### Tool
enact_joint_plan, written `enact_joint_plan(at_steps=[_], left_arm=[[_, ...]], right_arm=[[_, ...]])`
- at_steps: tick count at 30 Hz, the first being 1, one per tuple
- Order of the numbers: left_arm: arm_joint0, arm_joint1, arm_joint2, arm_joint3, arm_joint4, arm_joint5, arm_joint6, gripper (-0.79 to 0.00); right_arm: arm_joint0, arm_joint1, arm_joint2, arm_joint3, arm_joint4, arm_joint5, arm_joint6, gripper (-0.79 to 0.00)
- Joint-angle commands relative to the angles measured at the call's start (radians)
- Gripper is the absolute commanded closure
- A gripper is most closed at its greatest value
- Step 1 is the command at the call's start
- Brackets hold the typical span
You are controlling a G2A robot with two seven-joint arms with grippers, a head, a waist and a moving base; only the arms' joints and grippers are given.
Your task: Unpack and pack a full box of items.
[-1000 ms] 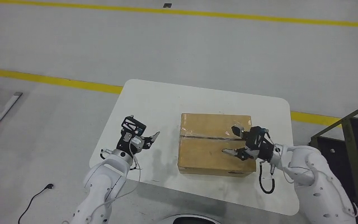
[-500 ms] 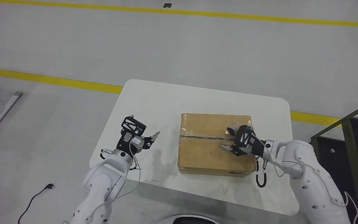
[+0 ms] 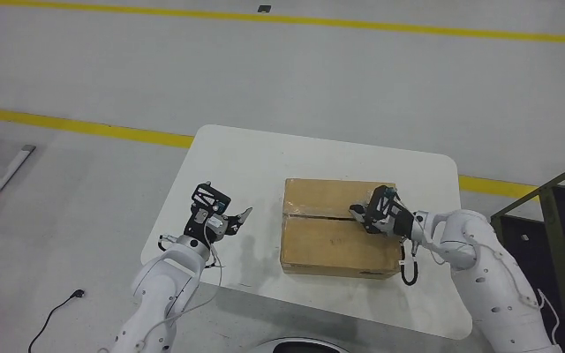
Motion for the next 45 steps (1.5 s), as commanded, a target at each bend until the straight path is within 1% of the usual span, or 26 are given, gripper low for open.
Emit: enact_joint_plan(at_steps=[1,3,7,11,15,16,26,27,29,34,37,40,45], left_arm=[[0.0,0.0,0.0,0.0,0.0,0.0,0.0,-0.785],[0.0,0.0,0.0,0.0,0.0,0.0,0.0,-0.785],[0.0,0.0,0.0,0.0,0.0,0.0,0.0,-0.785],[0.0,0.0,0.0,0.0,0.0,0.0,0.0,-0.785],[0.0,0.0,0.0,0.0,0.0,0.0,0.0,-0.785],[0.0,0.0,0.0,0.0,0.0,0.0,0.0,-0.785],[0.0,0.0,0.0,0.0,0.0,0.0,0.0,-0.785],[0.0,0.0,0.0,0.0,0.0,0.0,0.0,-0.785],[0.0,0.0,0.0,0.0,0.0,0.0,0.0,-0.785],[0.0,0.0,0.0,0.0,0.0,0.0,0.0,-0.785],[0.0,0.0,0.0,0.0,0.0,0.0,0.0,-0.785],[0.0,0.0,0.0,0.0,0.0,0.0,0.0,-0.785],[0.0,0.0,0.0,0.0,0.0,0.0,0.0,-0.785]], right_arm=[[0.006,0.0,-0.007,0.015,0.123,-0.003,0.037,0.0],[0.018,0.003,-0.014,0.032,0.225,-0.003,0.097,0.0],[0.043,0.009,-0.033,0.065,0.416,0.037,0.222,0.0],[0.062,0.015,-0.049,0.087,0.572,0.064,0.311,0.0],[0.086,0.022,-0.063,0.083,0.594,0.088,0.387,0.0],[0.092,0.023,-0.064,0.076,0.571,0.09,0.402,0.0],[0.091,0.023,-0.064,0.073,0.574,0.092,0.396,0.0],[0.087,0.023,-0.067,0.062,0.578,0.101,0.387,0.0],[0.095,0.025,-0.07,0.043,0.594,0.124,0.407,0.0],[0.141,0.031,-0.098,0.023,0.671,0.189,0.526,0.0],[0.176,0.033,-0.123,0.037,0.728,0.228,0.612,0.0],[0.213,0.034,-0.155,0.055,0.746,0.265,0.701,0.0],[0.265,0.042,-0.2,0.072,0.722,0.316,0.752,0.0]])
